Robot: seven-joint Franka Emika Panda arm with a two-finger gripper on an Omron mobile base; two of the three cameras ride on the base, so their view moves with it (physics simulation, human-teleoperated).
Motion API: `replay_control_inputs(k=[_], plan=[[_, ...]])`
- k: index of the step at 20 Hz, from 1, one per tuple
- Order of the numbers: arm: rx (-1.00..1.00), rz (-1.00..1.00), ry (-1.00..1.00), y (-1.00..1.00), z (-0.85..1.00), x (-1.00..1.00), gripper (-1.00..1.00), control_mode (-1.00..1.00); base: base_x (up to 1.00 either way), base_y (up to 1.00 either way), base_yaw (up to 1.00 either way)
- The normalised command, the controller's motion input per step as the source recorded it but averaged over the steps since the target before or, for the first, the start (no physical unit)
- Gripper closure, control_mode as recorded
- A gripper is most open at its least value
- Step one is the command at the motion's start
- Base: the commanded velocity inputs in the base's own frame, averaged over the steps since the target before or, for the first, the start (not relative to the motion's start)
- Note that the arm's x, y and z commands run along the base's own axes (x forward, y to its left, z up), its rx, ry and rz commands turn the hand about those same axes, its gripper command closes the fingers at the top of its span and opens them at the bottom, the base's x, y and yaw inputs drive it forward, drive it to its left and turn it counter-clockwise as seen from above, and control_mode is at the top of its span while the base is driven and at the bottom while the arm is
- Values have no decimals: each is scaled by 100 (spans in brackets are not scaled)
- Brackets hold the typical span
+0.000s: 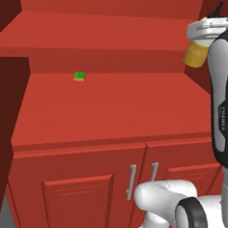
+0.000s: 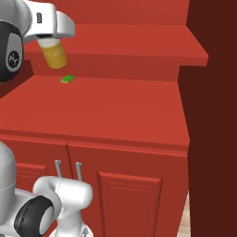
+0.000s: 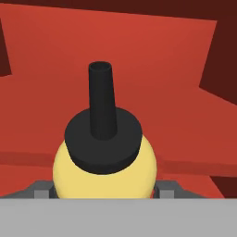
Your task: Pick the mustard and shaker from the counter and place them in the cabinet.
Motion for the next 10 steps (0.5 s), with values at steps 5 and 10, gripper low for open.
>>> replay_control_inputs(k=[5, 10], plan=[[0, 0, -8, 0, 12, 24, 100, -100, 0, 0, 0], [0, 0, -8, 0, 12, 25, 100, -100, 0, 0, 0]])
